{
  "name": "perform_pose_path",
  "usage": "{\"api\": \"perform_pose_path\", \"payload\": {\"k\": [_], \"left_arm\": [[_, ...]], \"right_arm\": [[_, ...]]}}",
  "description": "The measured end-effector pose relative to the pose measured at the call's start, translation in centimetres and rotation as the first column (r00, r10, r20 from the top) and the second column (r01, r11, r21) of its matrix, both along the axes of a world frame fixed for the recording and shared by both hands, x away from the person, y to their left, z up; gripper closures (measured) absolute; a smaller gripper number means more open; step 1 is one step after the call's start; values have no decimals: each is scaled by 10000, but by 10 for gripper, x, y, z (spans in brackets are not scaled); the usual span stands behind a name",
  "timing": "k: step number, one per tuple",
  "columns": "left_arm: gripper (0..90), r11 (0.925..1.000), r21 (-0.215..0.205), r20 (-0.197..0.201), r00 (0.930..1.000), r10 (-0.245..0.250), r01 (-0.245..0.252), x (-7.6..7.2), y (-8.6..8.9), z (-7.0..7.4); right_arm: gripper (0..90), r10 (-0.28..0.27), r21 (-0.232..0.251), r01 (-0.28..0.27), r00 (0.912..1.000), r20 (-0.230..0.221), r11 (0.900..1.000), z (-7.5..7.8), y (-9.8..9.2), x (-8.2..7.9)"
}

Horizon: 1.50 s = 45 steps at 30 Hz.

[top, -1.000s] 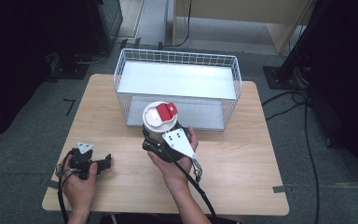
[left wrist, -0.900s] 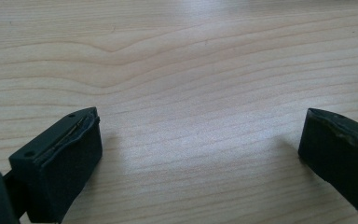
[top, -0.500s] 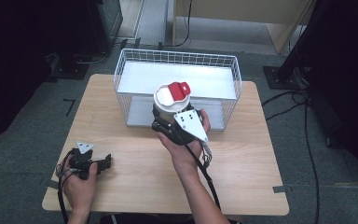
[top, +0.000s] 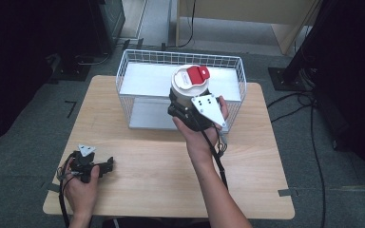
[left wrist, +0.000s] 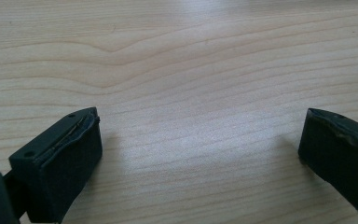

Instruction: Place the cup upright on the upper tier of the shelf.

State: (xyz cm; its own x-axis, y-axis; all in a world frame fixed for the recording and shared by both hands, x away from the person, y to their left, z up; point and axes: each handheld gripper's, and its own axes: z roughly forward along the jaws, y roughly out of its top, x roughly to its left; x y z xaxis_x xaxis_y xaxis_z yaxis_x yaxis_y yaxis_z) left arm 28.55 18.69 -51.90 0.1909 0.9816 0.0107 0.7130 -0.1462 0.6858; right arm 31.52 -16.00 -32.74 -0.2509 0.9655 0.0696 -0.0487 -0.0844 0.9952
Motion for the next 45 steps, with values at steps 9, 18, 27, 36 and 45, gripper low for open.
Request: {"api": "perform_pose_path", "payload": {"k": [9,18,27,36,45], "left_arm": [[0,10000,1,-21,10000,-8,8,0,0,0],[0,10000,3,-36,10000,-17,17,0,0,0],[0,10000,3,-23,10000,-11,11,0,0,0],[0,10000,-11,-16,10000,-5,5,0,0,0],[0,10000,-11,-15,10000,-3,3,0,0,0]], "right_arm": [[119,-368,-64,368,9993,-24,9993,8,-15,23],[119,-832,-234,832,9965,18,9963,14,-24,55],[119,-953,-100,951,9952,-241,9954,14,-30,81],[117,-1175,33,1180,9904,-728,9930,14,-37,106],[116,-1094,160,1117,9886,-1039,9936,6,-39,114]]}}
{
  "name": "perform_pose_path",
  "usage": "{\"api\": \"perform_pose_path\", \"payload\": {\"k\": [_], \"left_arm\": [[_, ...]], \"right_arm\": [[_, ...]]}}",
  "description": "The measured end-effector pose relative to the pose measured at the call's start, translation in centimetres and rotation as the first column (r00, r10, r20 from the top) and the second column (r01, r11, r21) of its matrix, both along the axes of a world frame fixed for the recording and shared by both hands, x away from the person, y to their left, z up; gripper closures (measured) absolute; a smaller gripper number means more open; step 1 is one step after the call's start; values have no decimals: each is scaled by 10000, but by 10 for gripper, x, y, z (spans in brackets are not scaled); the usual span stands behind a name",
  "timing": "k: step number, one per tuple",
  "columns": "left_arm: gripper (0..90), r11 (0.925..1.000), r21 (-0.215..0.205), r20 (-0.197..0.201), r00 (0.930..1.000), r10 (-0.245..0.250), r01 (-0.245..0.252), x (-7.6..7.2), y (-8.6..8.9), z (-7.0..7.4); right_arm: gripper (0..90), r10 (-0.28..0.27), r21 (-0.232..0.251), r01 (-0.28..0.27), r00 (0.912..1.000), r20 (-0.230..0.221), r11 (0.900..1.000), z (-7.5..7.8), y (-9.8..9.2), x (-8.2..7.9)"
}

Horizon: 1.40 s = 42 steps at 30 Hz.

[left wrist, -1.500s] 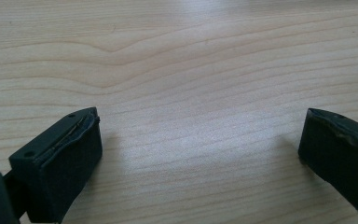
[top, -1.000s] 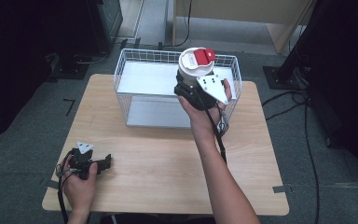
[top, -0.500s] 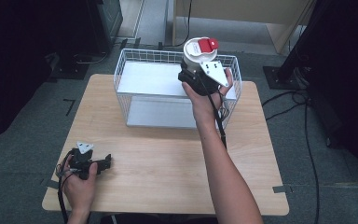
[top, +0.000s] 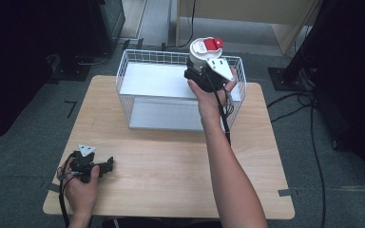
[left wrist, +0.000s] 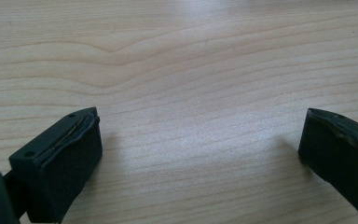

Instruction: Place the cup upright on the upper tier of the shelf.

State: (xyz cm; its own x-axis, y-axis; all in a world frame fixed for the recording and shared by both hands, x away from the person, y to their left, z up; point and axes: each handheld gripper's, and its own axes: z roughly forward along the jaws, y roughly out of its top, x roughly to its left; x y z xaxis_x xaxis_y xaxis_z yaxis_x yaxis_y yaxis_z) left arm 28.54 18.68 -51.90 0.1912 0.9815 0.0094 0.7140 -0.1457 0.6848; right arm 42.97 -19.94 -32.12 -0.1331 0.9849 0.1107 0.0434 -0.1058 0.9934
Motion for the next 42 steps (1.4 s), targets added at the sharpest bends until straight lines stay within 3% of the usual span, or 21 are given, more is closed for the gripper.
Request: {"api": "perform_pose_path", "payload": {"k": [3,7,10,12,17,21,26,33,42], "left_arm": [[0,10000,2,1,10000,-1,1,0,0,0],[0,10000,0,0,10000,0,0,0,0,0],[0,10000,-1,-1,10000,0,0,0,0,0],[0,10000,-16,15,10000,-10,10,0,0,0],[0,10000,-15,18,10000,-21,21,0,0,0],[0,10000,6,21,10000,-36,36,1,0,0],[0,10000,28,-3,10000,-51,51,1,0,0],[0,10000,20,4,10000,-46,46,1,0,0],[0,10000,17,8,10000,-48,48,1,0,0]], "right_arm": [[117,75,-38,-75,10000,0,10000,-1,0,1],[114,290,285,-287,9995,-87,9992,-1,-5,2],[115,200,-50,-201,9995,-262,9998,-1,-4,1],[112,278,178,-271,9987,-436,9995,-1,-3,0],[115,420,-58,-422,9987,-291,9991,-4,-5,-2],[46,349,-158,-355,9986,-402,9992,-10,-7,-7],[1,546,43,-545,9970,-542,9985,-18,-15,-13],[0,626,-46,-629,9963,-581,9980,-28,-26,-30],[0,729,-94,-734,9964,-441,9973,-41,-44,-68]]}}
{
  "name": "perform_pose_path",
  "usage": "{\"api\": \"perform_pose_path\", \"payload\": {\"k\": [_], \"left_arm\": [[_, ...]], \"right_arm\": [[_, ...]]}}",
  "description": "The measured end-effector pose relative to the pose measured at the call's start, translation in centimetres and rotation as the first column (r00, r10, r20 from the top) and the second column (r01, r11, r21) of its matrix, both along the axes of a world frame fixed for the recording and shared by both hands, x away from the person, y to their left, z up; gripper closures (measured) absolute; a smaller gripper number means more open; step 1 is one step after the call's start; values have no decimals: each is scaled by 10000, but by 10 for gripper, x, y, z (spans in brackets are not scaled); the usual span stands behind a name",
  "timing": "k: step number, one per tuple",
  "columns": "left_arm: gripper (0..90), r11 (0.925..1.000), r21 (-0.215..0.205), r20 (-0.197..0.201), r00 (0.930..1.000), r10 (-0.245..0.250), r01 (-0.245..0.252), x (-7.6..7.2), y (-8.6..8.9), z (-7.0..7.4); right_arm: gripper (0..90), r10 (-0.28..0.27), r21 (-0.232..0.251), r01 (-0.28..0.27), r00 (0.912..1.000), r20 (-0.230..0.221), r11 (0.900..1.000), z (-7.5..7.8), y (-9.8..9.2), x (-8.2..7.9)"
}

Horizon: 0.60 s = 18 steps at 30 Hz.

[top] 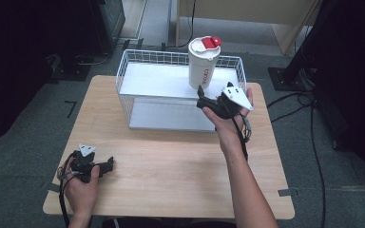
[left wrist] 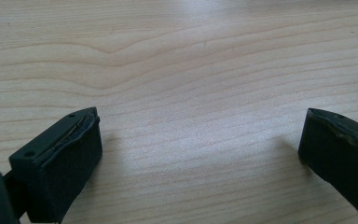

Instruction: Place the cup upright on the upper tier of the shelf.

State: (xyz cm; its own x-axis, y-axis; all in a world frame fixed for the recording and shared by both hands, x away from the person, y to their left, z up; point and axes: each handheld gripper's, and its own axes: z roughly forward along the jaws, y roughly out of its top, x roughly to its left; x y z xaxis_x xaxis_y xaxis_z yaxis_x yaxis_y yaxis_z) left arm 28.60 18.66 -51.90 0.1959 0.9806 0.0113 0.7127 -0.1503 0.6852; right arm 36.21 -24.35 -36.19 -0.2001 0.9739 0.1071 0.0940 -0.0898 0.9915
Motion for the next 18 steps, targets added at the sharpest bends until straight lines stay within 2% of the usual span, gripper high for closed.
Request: {"api": "perform_pose_path", "payload": {"k": [9,12,18], "left_arm": [[0,10000,2,-15,10000,-7,7,0,0,0],[0,10000,1,-2,10000,0,0,0,0,0],[0,10000,-1,-33,10000,-11,11,0,0,0]], "right_arm": [[0,160,-262,-160,9999,-2,9995,-21,-18,-40],[0,186,-540,-184,9998,30,9984,-32,-23,-54],[0,249,-274,-252,9996,-136,9993,-49,-31,-75]]}}
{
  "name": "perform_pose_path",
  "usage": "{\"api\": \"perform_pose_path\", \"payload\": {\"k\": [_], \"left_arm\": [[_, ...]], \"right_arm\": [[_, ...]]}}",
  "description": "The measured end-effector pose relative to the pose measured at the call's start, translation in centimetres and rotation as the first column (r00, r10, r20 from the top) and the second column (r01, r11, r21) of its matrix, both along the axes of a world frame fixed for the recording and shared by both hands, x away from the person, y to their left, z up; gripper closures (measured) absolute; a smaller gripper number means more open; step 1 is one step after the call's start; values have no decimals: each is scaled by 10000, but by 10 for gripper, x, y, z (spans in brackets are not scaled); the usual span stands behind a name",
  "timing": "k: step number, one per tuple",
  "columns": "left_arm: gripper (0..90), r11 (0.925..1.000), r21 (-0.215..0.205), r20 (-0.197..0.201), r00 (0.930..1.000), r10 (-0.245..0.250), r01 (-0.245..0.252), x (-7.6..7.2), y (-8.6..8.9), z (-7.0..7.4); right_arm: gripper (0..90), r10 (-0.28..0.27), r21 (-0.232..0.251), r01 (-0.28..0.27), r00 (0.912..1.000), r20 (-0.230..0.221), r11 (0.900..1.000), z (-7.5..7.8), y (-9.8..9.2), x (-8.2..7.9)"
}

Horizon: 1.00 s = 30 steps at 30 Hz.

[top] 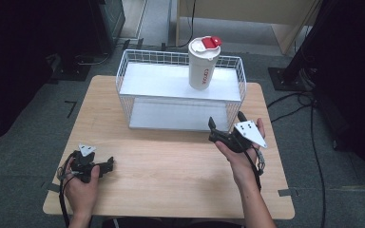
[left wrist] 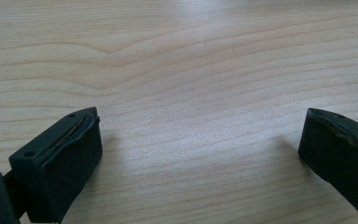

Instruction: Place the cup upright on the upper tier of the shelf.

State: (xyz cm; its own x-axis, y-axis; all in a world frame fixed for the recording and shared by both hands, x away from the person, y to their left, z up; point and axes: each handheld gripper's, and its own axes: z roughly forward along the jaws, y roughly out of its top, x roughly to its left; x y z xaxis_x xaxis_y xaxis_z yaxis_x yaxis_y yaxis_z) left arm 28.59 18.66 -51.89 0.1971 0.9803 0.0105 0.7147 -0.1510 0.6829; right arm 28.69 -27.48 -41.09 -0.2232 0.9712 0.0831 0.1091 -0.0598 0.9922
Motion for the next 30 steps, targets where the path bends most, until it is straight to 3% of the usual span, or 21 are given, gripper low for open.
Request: {"api": "perform_pose_path", "payload": {"k": [6,18,30], "left_arm": [[0,10000,10,5,10000,-5,5,0,0,0],[0,10000,1,6,10000,1,-1,0,0,0],[0,10000,-1,7,10000,2,-2,0,0,0]], "right_arm": [[0,-52,-255,51,10000,-40,9997,-15,-7,-19],[0,-151,-218,140,9986,-511,9997,-45,-28,-42],[0,-830,-310,801,9906,-1090,9963,-75,-62,-61]]}}
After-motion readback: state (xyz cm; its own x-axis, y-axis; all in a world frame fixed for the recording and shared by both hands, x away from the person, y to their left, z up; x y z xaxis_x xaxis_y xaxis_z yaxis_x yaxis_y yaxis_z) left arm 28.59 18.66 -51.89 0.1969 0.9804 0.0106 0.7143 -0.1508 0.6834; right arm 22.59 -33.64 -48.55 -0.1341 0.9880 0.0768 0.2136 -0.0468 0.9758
